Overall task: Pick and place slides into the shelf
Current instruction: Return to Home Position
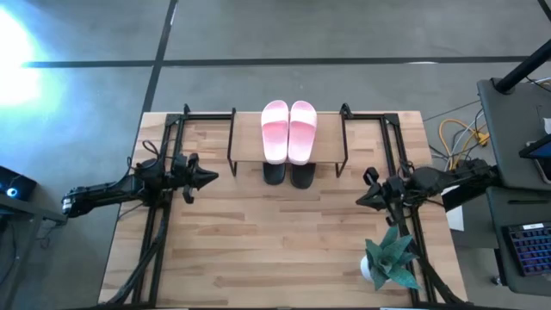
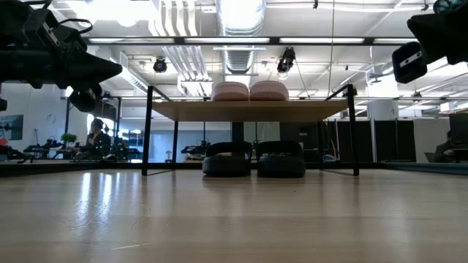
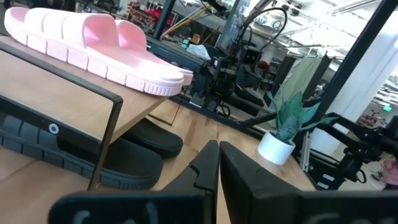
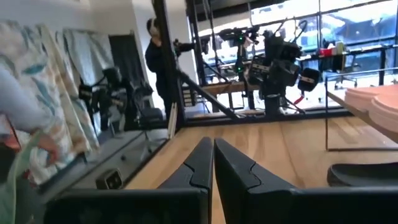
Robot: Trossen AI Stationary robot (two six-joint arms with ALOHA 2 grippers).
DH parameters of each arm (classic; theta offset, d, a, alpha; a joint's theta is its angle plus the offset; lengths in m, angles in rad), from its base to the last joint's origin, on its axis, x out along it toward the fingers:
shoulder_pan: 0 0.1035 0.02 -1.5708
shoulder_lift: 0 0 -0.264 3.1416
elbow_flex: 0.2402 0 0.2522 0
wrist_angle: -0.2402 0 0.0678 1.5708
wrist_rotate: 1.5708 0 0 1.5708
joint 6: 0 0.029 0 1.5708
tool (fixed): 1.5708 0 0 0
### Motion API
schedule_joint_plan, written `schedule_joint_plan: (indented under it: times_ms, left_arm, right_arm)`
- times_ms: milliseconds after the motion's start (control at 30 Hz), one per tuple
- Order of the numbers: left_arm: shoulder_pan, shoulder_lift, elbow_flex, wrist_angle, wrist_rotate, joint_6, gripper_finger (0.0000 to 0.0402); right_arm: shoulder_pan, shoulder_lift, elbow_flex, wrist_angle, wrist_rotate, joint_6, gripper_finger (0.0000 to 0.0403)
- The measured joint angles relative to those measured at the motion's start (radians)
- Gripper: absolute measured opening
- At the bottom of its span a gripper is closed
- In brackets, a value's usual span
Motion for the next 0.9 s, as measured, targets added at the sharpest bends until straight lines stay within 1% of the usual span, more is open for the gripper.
schedule_joint_plan:
  times_ms: [100,200,233,333,467,567,700,900]
  left_arm:
    - [0.000,0.000,0.000,0.000,0.000,0.000,0.0000]
    - [0.000,0.000,0.000,0.000,0.000,-0.001,0.0000]
    - [0.000,0.000,0.000,0.000,0.000,-0.001,0.0000]
    - [0.000,0.000,0.000,0.000,0.000,-0.001,0.0000]
    - [0.000,0.000,0.000,0.000,0.000,-0.001,0.0000]
    - [0.000,0.000,0.000,0.000,0.000,-0.002,0.0000]
    - [0.000,0.001,0.000,0.000,0.000,-0.002,0.0000]
    - [0.000,0.001,0.000,0.000,0.000,-0.002,0.0000]
  right_arm:
    - [0.000,0.001,0.000,-0.009,0.000,-0.033,0.0008]
    - [-0.021,0.000,0.000,-0.082,0.003,-0.031,0.0008]
    - [-0.041,0.000,0.000,-0.110,0.005,-0.014,0.0008]
    - [-0.124,0.004,0.002,-0.109,-0.002,0.006,0.0008]
    - [-0.239,0.000,0.002,-0.091,-0.076,0.022,0.0008]
    - [-0.292,0.005,0.002,-0.096,-0.084,0.117,0.0008]
    - [-0.310,0.022,0.002,-0.101,-0.042,0.241,0.0008]
    - [-0.310,0.034,0.002,-0.102,-0.040,0.230,0.0008]
